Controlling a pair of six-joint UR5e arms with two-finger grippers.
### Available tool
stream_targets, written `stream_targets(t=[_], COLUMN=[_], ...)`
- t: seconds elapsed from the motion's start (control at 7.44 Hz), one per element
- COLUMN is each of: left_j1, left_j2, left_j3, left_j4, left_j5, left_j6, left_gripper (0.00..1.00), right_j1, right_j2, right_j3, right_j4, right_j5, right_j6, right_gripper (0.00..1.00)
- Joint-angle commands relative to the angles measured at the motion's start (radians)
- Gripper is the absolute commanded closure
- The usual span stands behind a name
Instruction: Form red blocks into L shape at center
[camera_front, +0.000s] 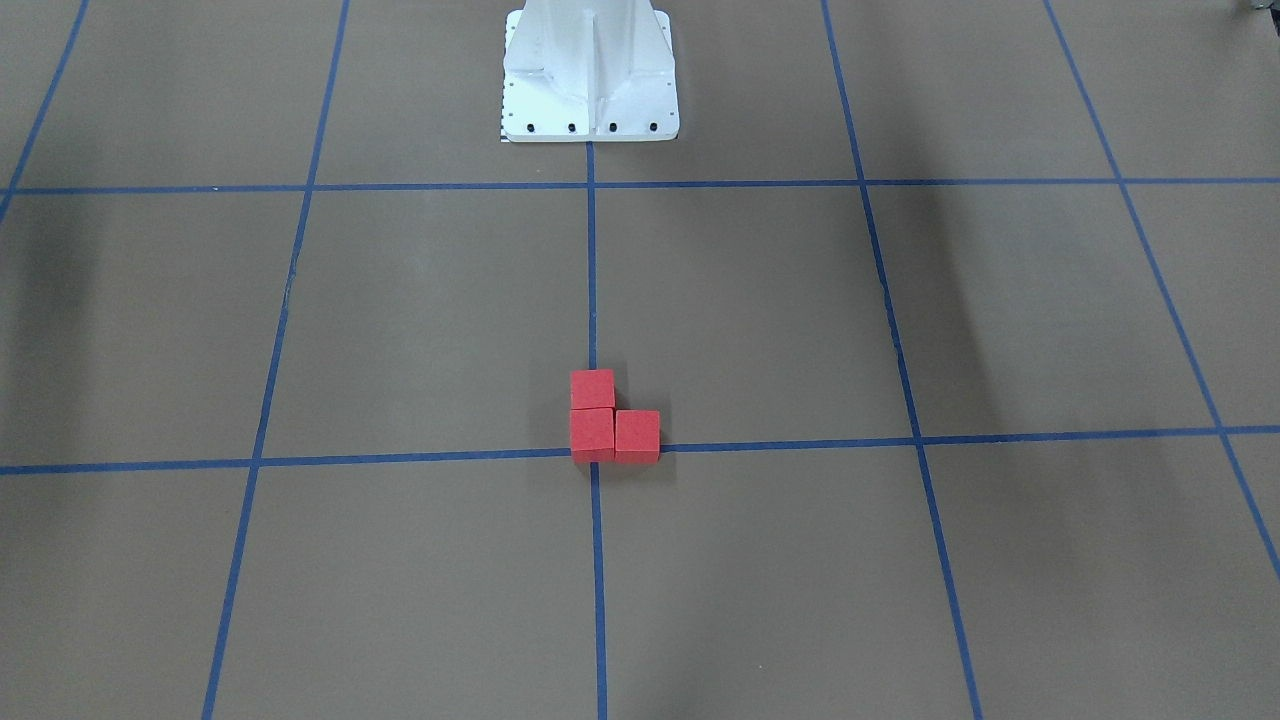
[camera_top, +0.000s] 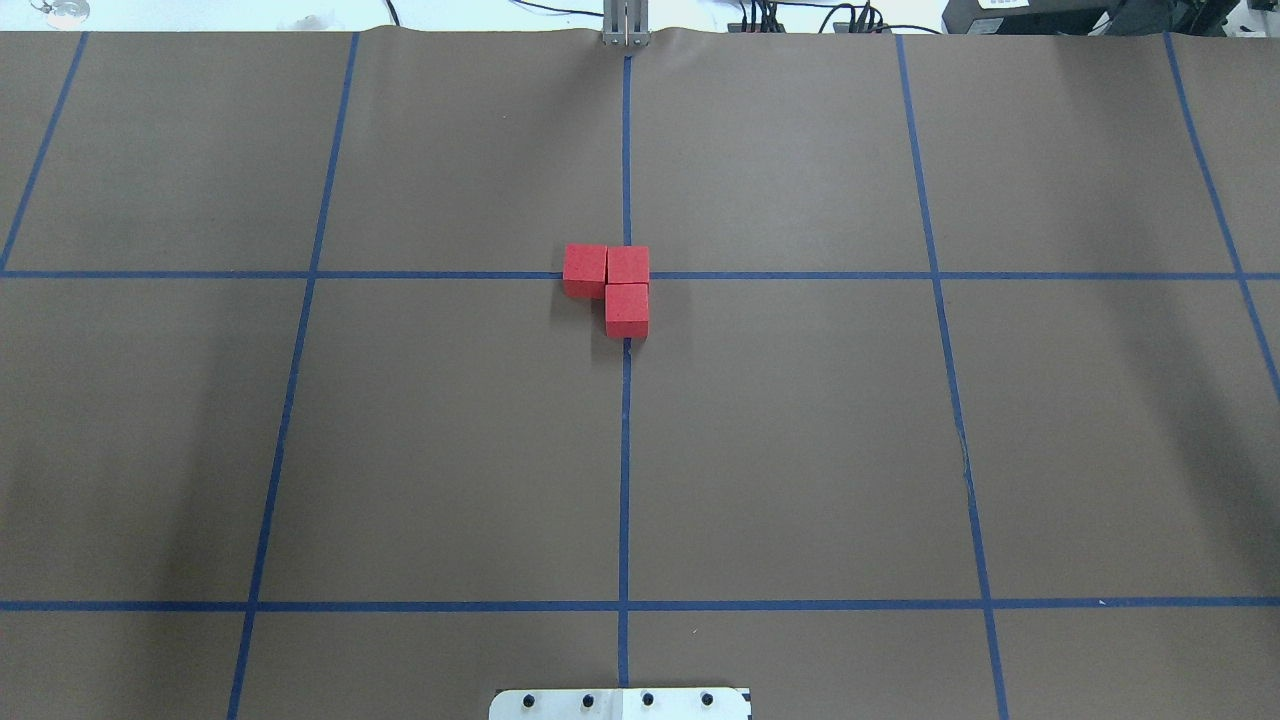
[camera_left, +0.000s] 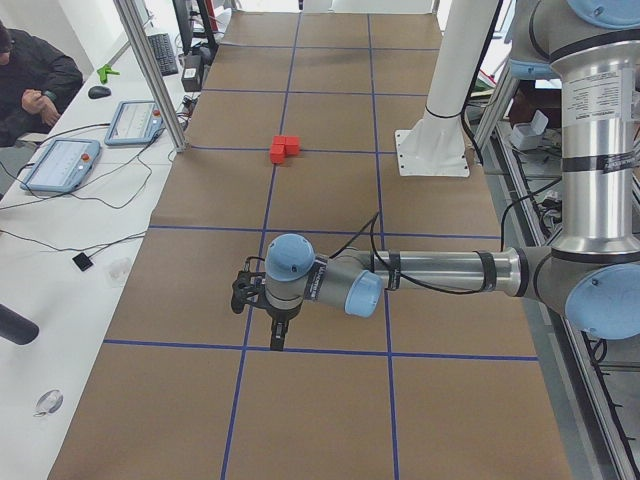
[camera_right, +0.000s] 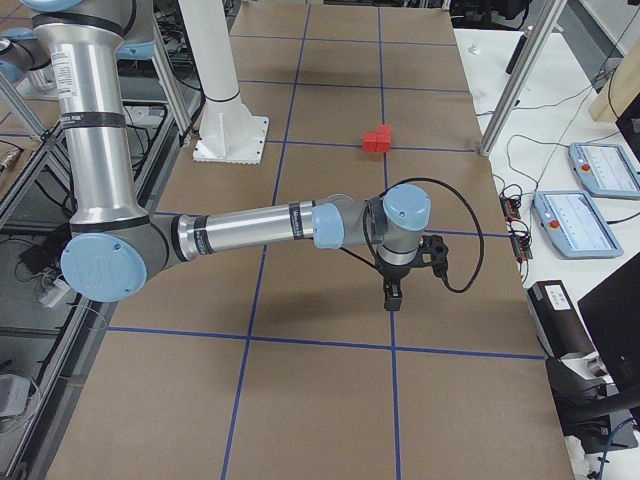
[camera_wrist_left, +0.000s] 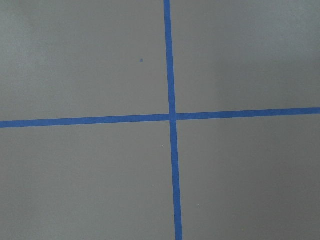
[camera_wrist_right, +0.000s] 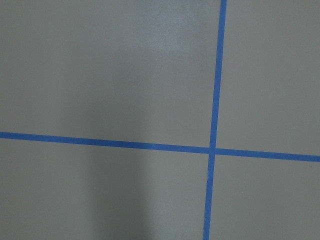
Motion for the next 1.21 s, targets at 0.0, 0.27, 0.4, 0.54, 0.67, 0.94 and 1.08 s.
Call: stream_targets(t=[0.0, 0.27, 0.4, 0.54, 0.67, 0.94, 1.08], left_j1=[-0.003, -0.078, -0.082, -0.08, -0.079, -0.079, -0.079], left_j2=[0.001, 0.036, 0.049, 0.043, 0.037, 0.034, 0.029], left_j3=[-0.112, -0.087, -0.076, -0.062, -0.058, -0.059, -0.065], left_j4=[0.153, 0.23, 0.231, 0.227, 0.224, 0.222, 0.224], left_j5=[0.07, 0.075, 0.07, 0.072, 0.072, 0.072, 0.072], left_j6=[0.101, 0.377, 0.375, 0.373, 0.373, 0.37, 0.324], left_gripper=[0.0, 0.0, 0.0, 0.0, 0.0, 0.0, 0.0], right_j1=[0.015, 0.04, 0.046, 0.05, 0.052, 0.052, 0.052], right_j2=[-0.04, -0.094, -0.122, -0.142, -0.156, -0.157, -0.156], right_j3=[-0.001, 0.019, 0.043, 0.053, 0.051, 0.053, 0.053], right_j4=[0.0, 0.0, 0.0, 0.0, 0.0, 0.0, 0.0], right_j5=[0.003, 0.035, 0.079, 0.094, 0.093, 0.092, 0.092], right_j6=[-0.023, -0.031, -0.028, -0.028, -0.029, -0.029, -0.029], right_gripper=[0.01, 0.01, 0.01, 0.01, 0.01, 0.01, 0.01])
